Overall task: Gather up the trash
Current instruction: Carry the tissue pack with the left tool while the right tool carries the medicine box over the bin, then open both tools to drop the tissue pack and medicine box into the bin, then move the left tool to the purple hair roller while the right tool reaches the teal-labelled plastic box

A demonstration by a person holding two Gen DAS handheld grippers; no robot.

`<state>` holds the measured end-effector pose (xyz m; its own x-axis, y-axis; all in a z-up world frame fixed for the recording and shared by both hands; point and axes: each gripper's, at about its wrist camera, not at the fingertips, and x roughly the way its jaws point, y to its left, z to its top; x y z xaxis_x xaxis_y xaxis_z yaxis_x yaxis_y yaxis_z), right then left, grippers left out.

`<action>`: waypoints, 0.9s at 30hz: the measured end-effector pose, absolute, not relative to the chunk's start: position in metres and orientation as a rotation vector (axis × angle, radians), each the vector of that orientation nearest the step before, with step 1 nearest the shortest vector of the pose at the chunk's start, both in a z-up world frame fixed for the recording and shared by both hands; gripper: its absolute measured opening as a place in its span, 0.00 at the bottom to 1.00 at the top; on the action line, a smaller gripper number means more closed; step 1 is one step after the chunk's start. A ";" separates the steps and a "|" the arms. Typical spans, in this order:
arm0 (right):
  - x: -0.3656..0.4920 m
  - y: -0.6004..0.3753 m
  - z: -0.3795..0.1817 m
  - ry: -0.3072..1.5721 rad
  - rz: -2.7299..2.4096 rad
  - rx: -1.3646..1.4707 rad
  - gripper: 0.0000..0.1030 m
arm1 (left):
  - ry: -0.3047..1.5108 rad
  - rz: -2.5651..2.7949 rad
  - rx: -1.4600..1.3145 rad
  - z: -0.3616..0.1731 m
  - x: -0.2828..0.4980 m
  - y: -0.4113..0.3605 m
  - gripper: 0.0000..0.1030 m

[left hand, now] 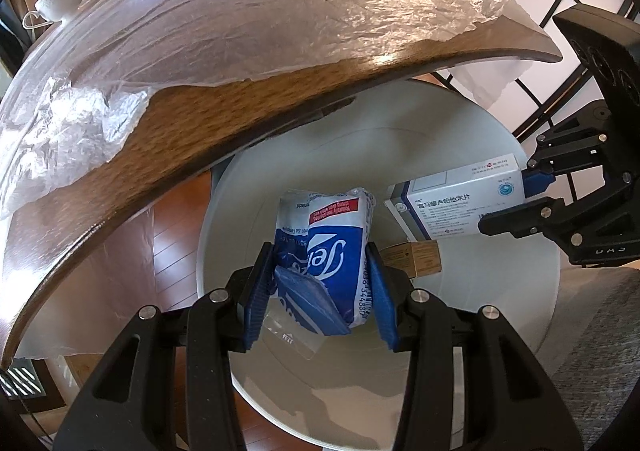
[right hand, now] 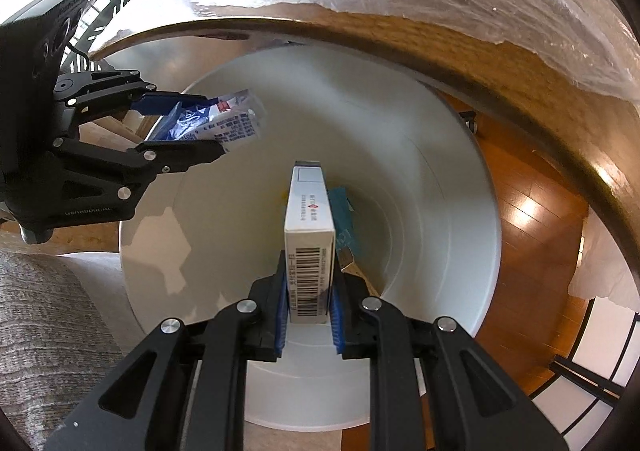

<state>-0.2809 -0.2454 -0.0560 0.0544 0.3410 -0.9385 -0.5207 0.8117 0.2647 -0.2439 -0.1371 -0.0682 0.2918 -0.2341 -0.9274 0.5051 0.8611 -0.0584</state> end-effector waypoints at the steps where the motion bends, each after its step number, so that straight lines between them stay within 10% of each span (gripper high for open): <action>1: -0.281 -0.245 -0.057 1.369 0.658 -0.161 0.18 | 1.178 -0.500 0.266 -0.068 -0.243 -0.138 0.45; 15: -0.278 -0.248 -0.060 1.384 0.642 -0.164 0.19 | 1.190 -0.509 0.270 -0.082 -0.240 -0.150 0.50; 19: -0.279 -0.253 -0.055 1.361 0.604 -0.165 0.54 | 1.197 -0.497 0.265 -0.080 -0.241 -0.152 0.62; 27: -0.285 -0.268 -0.007 1.242 0.595 -0.147 0.61 | 1.155 -0.513 0.229 -0.047 -0.251 -0.146 0.67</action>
<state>-0.2849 -0.2681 -0.0072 0.1942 0.3449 -0.9183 -0.4998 0.8403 0.2098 -0.2514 -0.1462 -0.0469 0.3056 -0.2683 -0.9136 0.4982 0.8627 -0.0868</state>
